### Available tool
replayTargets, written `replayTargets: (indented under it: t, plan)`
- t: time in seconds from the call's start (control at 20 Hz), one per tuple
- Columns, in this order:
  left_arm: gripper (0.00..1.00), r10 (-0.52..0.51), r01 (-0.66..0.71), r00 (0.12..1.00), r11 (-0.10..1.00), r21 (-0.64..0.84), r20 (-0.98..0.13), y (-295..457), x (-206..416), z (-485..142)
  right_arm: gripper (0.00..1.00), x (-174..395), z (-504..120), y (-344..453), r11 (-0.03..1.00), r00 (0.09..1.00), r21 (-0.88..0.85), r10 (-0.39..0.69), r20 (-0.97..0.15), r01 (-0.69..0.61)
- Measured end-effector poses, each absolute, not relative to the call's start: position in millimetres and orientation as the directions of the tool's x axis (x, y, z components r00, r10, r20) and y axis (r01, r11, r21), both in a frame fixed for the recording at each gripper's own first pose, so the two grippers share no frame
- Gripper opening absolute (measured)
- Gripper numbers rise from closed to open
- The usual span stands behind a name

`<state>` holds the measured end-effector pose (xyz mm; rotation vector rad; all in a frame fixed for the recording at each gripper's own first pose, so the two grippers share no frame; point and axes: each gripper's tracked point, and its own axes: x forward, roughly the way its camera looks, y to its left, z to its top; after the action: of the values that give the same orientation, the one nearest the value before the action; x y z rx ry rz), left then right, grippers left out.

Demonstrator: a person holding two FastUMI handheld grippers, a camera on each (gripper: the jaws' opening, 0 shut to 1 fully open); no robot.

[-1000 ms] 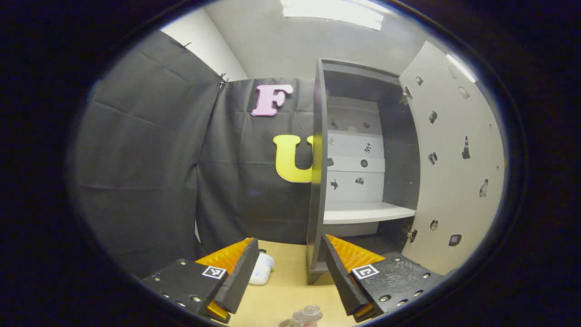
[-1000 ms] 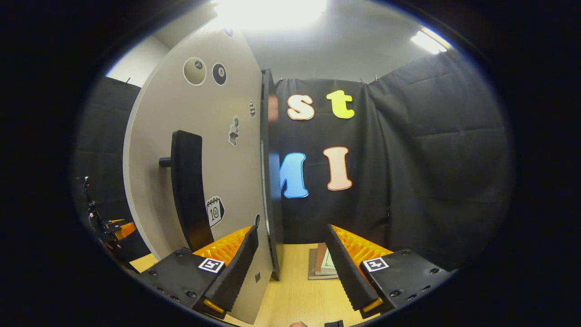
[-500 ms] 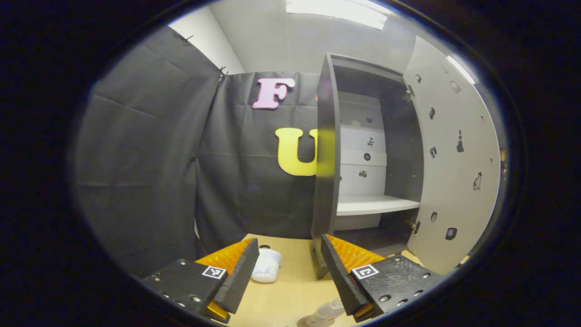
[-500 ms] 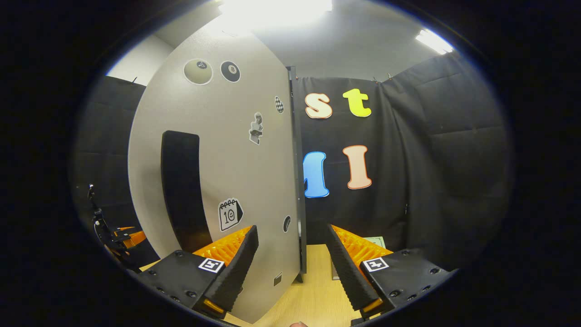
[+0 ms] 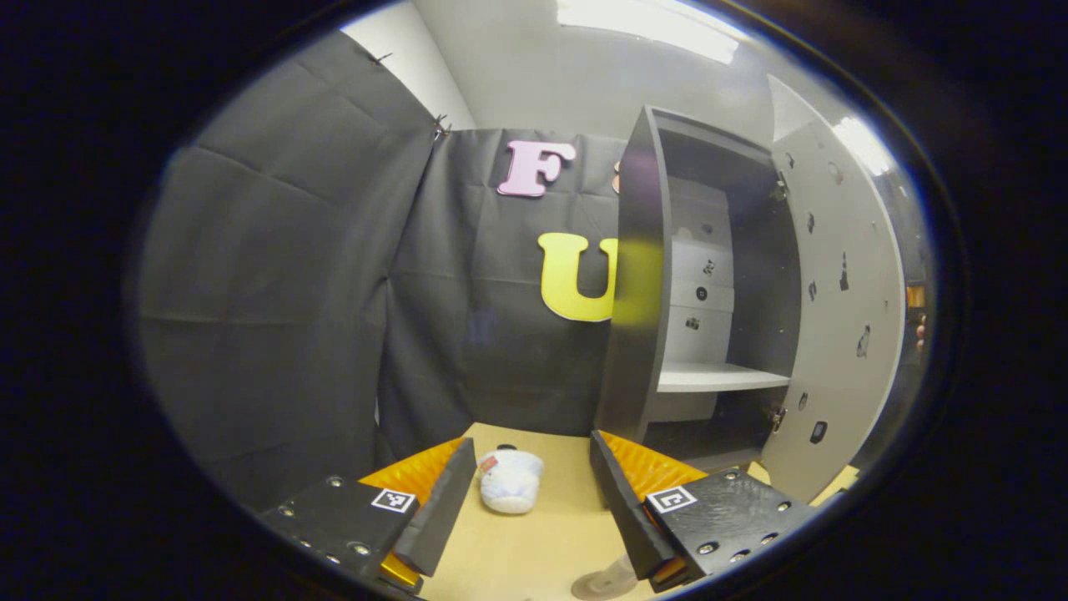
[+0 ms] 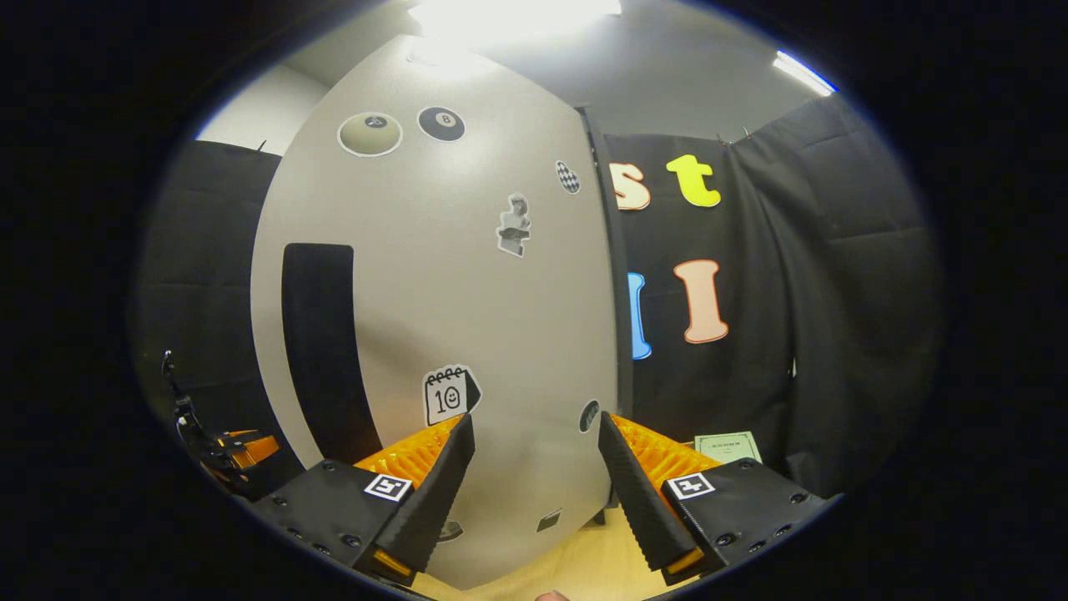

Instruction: Open the cabinet door with the right hand, grasp the bottle in the cabinet with the left hand and place it on the coaster, then close the cabinet door with the right hand.

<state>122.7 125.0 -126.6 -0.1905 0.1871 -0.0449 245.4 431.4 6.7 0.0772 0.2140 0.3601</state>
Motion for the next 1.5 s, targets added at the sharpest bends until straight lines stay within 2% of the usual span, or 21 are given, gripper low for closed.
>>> replayTargets:
  t: [0.05, 0.1, 0.3, 0.35, 0.65, 0.7, 0.85, 0.9, 0.95, 1.0, 1.25, 1.3, 1.45, 1.5]
  plan:
    - [0.83, -0.055, 0.019, 0.982, 0.982, -0.189, -0.182, 131.1, 121.0, -127.5, 0.95, 248.3, 6.5, 440.6, 0.929, 0.910, 0.122, 0.367, -0.192, -0.349]
    - [0.85, -0.045, 0.010, 0.982, 0.983, -0.186, -0.184, 138.2, 119.2, -129.0, 0.91, 251.1, 4.9, 450.4, 0.925, 0.907, 0.131, 0.376, -0.190, -0.356]
    - [0.83, 0.002, -0.037, 0.980, 0.985, -0.170, -0.198, 167.9, 107.6, -135.9, 0.91, 268.5, -2.9, 485.7, 0.914, 0.894, 0.137, 0.402, -0.199, -0.381]
    - [0.83, 0.015, -0.049, 0.980, 0.985, -0.168, -0.201, 176.2, 104.9, -136.2, 0.95, 273.9, -3.5, 494.0, 0.914, 0.893, 0.132, 0.403, -0.200, -0.383]
    - [0.83, 0.087, -0.120, 0.973, 0.982, -0.146, -0.213, 212.1, 87.7, -143.1, 0.95, 309.8, -14.9, 537.5, 0.913, 0.889, 0.128, 0.407, -0.209, -0.388]
    - [0.85, 0.100, -0.132, 0.972, 0.981, -0.142, -0.214, 217.4, 83.0, -143.4, 0.91, 317.0, -16.2, 542.6, 0.913, 0.890, 0.131, 0.406, -0.208, -0.386]
    - [0.83, 0.124, -0.156, 0.967, 0.978, -0.136, -0.222, 227.9, 76.0, -145.5, 0.91, 335.0, -21.2, 555.1, 0.915, 0.891, 0.142, 0.401, -0.213, -0.378]
    - [0.83, 0.132, -0.164, 0.965, 0.978, -0.131, -0.226, 232.0, 73.9, -145.2, 0.95, 341.4, -23.3, 559.2, 0.917, 0.893, 0.142, 0.396, -0.214, -0.372]
    - [0.83, 0.141, -0.172, 0.963, 0.977, -0.125, -0.228, 235.9, 72.1, -146.1, 0.91, 347.3, -23.9, 562.4, 0.920, 0.897, 0.140, 0.389, -0.211, -0.367]
    - [0.83, 0.147, -0.178, 0.962, 0.976, -0.121, -0.228, 237.7, 71.5, -146.3, 0.95, 351.7, -25.5, 566.1, 0.923, 0.900, 0.135, 0.382, -0.209, -0.361]
    - [0.83, 0.158, -0.190, 0.959, 0.975, -0.117, -0.237, 244.6, 66.7, -146.6, 0.95, 362.0, -35.1, 582.0, 0.930, 0.909, 0.147, 0.362, -0.206, -0.337]
    - [0.83, 0.157, -0.189, 0.958, 0.975, -0.119, -0.239, 245.3, 66.3, -147.7, 0.91, 361.7, -37.7, 584.4, 0.930, 0.909, 0.153, 0.360, -0.209, -0.333]
    - [0.83, 0.149, -0.185, 0.956, 0.975, -0.124, -0.252, 241.4, 67.6, -151.1, 0.91, 360.1, -40.4, 587.2, 0.934, 0.912, 0.162, 0.349, -0.216, -0.319]
    - [0.83, 0.144, -0.181, 0.956, 0.975, -0.127, -0.255, 239.3, 68.4, -150.3, 0.95, 358.7, -40.5, 588.2, 0.934, 0.912, 0.162, 0.348, -0.217, -0.318]
